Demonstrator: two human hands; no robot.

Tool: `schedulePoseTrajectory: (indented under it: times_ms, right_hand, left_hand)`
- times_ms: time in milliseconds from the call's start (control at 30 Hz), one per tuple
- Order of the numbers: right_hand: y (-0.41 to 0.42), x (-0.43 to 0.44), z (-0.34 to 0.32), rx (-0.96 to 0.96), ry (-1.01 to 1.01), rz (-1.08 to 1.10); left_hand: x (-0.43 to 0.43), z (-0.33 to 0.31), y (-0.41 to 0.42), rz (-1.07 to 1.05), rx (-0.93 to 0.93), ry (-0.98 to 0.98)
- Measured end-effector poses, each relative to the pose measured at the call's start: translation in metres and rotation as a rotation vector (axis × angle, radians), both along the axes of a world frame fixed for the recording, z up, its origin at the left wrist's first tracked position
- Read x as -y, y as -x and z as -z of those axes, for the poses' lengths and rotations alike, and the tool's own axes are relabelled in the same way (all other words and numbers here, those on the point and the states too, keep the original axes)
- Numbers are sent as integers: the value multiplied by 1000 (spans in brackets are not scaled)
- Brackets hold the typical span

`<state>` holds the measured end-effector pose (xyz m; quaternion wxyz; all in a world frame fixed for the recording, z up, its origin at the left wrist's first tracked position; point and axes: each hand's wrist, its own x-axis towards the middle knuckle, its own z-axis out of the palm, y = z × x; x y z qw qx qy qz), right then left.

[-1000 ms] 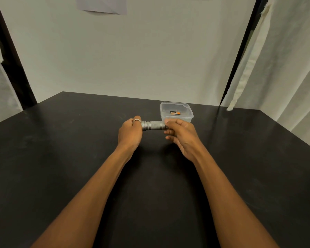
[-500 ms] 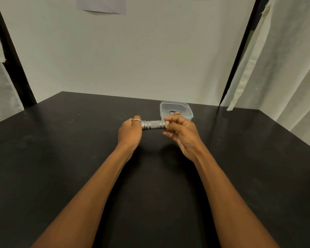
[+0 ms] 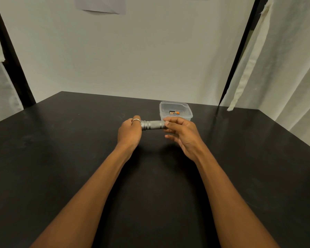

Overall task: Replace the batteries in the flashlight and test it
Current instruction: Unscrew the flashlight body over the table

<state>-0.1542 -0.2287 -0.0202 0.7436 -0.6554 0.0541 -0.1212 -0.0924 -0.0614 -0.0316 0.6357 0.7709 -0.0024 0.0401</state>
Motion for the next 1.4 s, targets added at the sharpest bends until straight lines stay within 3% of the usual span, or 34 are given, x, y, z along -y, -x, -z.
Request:
schedulePoseTrajectory:
  times_ms: [300, 433, 600, 833, 1000, 1167, 1400]
  right_hand:
    - [2, 5, 1, 81, 18, -65]
    - [1, 3, -1, 28, -96, -64]
    - [0, -1, 1, -76, 121, 21]
    - [2, 4, 0, 53, -27, -79]
    - [3, 3, -2, 25, -85, -99]
    - [-1, 0, 2, -83, 119, 25]
    - [2, 10, -1, 43, -36, -18]
  left_hand:
    - [0, -1, 1, 7, -6, 13]
    - [-1, -2, 2, 6, -4, 15]
    - [-1, -2, 3, 13, -4, 16]
    - [-1, -4, 4, -2, -20, 17]
    - [-1, -5, 5, -2, -18, 14]
    - [-1, -6, 6, 10, -15, 6]
    - [-2, -6, 7, -3, -20, 43]
